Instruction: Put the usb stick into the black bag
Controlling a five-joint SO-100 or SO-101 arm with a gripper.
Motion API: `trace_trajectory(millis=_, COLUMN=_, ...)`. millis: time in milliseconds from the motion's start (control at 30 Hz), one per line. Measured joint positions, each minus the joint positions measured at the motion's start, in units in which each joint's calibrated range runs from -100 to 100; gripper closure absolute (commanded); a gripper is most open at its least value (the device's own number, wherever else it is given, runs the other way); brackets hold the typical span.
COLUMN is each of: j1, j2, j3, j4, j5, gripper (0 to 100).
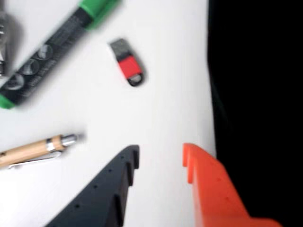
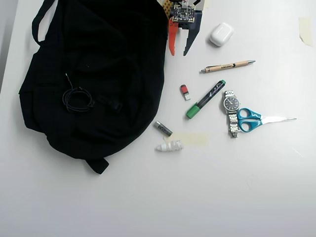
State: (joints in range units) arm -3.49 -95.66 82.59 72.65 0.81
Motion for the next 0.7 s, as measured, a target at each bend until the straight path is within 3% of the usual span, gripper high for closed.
trace_trajectory(millis=167, j1=-0.1, j2=4.6, j3=-6.4, j4=2.6, j5=1.4, gripper=87)
trace_trajectory(millis=700, j1=-3.0, j2=51.6, j3=-39.2, j4=2.3, j5=5.4, gripper=87)
